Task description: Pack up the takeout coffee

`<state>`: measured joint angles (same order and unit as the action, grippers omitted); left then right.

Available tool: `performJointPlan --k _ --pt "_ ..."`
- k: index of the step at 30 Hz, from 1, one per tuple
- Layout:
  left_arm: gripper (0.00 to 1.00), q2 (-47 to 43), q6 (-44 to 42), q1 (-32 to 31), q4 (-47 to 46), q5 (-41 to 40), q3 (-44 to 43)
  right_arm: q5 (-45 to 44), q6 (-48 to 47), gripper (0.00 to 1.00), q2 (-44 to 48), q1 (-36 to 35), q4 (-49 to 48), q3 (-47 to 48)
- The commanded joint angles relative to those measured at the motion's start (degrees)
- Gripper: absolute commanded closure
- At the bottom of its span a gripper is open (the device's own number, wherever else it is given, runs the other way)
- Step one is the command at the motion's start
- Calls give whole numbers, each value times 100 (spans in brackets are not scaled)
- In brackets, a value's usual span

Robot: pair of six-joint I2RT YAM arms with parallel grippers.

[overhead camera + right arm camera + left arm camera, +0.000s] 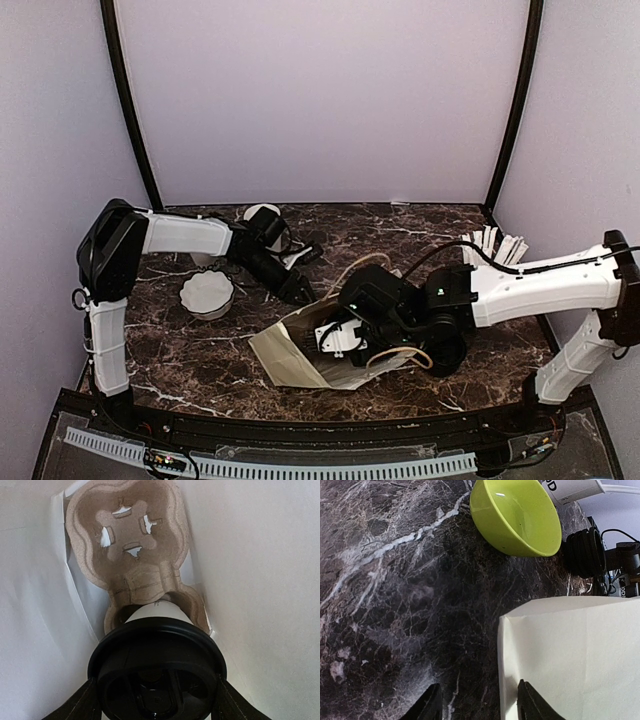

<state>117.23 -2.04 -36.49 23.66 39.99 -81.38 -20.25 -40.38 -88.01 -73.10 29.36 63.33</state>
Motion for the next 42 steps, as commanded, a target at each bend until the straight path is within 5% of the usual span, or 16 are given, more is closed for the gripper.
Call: performJointPlan --k 1,8,17,29,31,42 --pt "47 59 -186 82 284 -57 -1 412 226 40 -303 293 540 127" --pt "47 112 -182 114 269 60 -73 518 103 41 -633 457 490 -102" --pt "46 -478 70 495 306 -591 68 986 12 39 -842 464 1716 1094" --pt "45 -1576 105 1042 138 -968 850 1673 144 14 -1536 880 2549 2358" --pt "45 -1650 99 1047 153 -982 863 1694 125 3 -1573 955 2574 2474" --pt "45 -2276 106 1060 532 -1289 566 1862 291 1 -1686 1044 2867 3126"
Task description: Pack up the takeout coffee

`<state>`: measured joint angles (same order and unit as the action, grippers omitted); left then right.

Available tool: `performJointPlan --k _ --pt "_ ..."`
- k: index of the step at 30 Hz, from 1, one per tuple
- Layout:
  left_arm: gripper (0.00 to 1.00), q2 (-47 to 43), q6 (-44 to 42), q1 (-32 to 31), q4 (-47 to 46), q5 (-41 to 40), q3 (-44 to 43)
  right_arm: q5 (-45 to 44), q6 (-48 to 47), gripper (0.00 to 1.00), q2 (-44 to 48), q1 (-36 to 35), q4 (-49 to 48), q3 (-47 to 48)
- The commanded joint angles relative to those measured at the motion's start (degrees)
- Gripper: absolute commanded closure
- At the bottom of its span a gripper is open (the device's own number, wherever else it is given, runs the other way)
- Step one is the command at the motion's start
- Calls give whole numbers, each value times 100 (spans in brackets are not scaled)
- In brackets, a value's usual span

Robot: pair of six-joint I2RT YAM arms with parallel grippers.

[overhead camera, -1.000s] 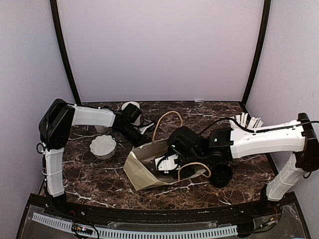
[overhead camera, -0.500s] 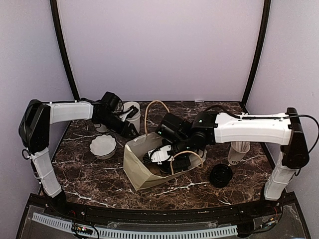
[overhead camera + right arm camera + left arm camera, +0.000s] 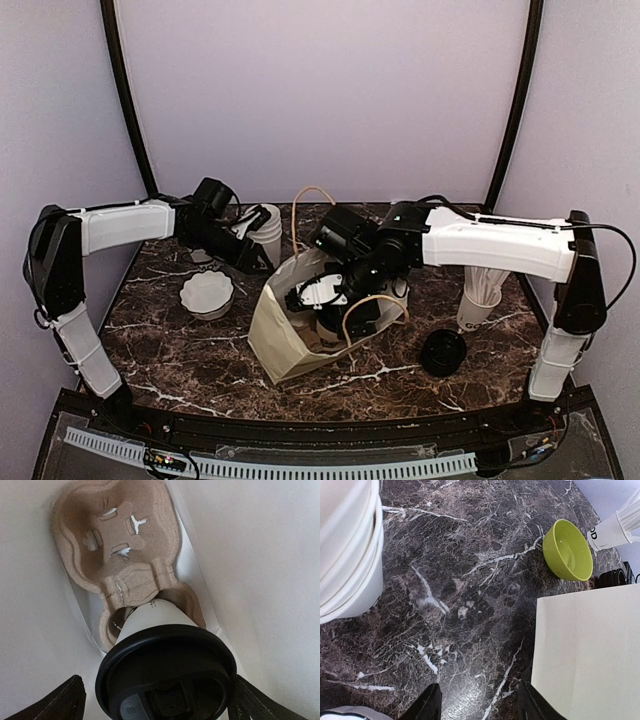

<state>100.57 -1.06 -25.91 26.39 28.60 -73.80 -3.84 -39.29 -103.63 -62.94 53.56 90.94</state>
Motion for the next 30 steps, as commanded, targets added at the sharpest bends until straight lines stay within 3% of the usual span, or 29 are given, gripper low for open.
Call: performJointPlan --k 1,9,15,23,30 --pt "45 -761 13 -1 322 -156 -239 226 195 1 -174 27 581 458" --pt "45 -1951 78 -73 642 298 -362 274 229 1 -127 27 936 704" --pt "41 -2814 370 -732 1070 535 -555 282 228 1 -221 36 968 1061" --pt "39 -3078 743 -1593 1419 768 -501 188 220 1 -501 72 915 1422" --pt "39 -2842 860 -2020 1707 229 -724 23 286 1 -646 76 782 1618"
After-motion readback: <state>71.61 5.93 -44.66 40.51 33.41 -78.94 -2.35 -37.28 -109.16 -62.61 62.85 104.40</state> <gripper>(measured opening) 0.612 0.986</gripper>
